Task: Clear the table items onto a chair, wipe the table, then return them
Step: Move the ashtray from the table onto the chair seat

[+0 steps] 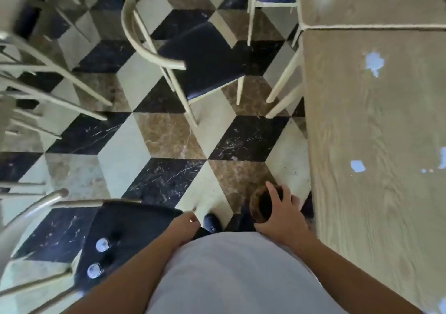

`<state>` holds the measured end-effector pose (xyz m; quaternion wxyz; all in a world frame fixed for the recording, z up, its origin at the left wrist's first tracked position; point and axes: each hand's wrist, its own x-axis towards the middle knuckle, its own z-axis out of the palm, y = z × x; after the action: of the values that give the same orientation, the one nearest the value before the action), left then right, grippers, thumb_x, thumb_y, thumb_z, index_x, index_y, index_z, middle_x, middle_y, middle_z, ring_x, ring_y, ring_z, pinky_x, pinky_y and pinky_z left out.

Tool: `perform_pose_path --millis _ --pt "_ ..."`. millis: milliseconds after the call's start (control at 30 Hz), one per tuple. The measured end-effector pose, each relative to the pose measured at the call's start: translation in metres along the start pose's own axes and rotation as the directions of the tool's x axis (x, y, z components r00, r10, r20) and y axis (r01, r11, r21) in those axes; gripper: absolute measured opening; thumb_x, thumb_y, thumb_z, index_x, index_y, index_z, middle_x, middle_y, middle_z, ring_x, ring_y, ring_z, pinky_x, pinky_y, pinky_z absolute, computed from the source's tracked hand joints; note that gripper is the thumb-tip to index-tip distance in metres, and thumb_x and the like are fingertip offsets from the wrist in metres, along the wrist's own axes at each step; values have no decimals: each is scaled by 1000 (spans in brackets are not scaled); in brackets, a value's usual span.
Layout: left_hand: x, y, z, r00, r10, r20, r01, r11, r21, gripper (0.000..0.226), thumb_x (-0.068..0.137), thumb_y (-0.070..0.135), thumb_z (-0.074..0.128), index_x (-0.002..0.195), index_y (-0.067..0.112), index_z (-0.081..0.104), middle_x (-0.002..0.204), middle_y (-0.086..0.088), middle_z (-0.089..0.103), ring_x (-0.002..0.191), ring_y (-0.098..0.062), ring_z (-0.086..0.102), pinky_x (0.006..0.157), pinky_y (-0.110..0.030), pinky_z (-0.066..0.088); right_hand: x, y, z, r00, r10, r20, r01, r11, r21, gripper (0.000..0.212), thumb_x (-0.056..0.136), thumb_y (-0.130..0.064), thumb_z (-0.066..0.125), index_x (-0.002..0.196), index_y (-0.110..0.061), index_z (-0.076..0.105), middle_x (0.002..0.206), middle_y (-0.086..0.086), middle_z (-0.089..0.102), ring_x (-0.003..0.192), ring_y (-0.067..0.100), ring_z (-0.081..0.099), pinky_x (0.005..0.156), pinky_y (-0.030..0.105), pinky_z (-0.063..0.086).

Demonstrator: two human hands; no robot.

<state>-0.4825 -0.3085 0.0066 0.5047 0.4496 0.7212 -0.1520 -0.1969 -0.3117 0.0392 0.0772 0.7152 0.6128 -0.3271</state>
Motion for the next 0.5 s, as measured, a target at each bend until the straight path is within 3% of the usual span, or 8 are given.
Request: perform_pose_path --millis 67,167,300,333,400,433,500 --pt "-11 -28 -1 999 -36 -28 33 996 -84 16 95 21 49 86 19 61 87 2 60 101 -27 61 79 -27 40 -2 -14 10 998 -6 56 10 997 -72 117 59 -67 69 148 -46 -3 157 2 6 139 37 21 99 49 49" --pt "-32 -69 0 988 -132 -79 114 973 -203 21 92 22 47 98 13 65 105 -4 66 100 -24 59 83 -31 43 10 -42 13 992 -12 128 24 996 -92 118 60 -69 69 149 -42 -4 156 5 7 137 39 26 105 50 43" --pt "-52 -114 20 965 -235 -116 186 925 -331 21 91 29 43 94 17 61 115 -5 65 104 -24 59 83 -28 41 36 -86 6 967 -171 190 209 956 -204 119 60 -66 73 148 -43 -3 157 3 3 138 40 25 102 50 44" --pt "-57 -120 27 958 -260 -122 200 908 -368 20 94 24 45 99 16 62 112 -6 64 103 -24 59 84 -28 42 40 -96 6 955 -213 206 259 937 -233 118 60 -65 74 148 -43 -2 157 3 3 138 39 24 101 49 44" --pt "-68 -127 43 922 -355 -156 240 837 -492 21 96 21 47 103 14 65 89 2 60 82 -14 57 86 -30 47 47 -115 7 925 -296 237 356 893 -276 117 62 -62 76 149 -41 0 156 4 7 138 38 25 101 47 43" --pt "-75 -126 49 896 -419 -149 260 765 -589 18 95 22 48 97 16 64 79 6 56 73 -13 54 86 -32 50 51 -125 7 910 -329 254 396 871 -292 117 62 -61 77 149 -40 2 156 4 8 138 37 26 101 46 43" --pt "-83 -127 69 849 -510 -139 288 667 -688 16 94 22 49 86 18 62 77 4 58 76 -20 55 83 -32 50 57 -144 6 873 -388 296 474 819 -325 119 61 -60 79 151 -38 5 156 5 11 138 36 27 102 45 42"
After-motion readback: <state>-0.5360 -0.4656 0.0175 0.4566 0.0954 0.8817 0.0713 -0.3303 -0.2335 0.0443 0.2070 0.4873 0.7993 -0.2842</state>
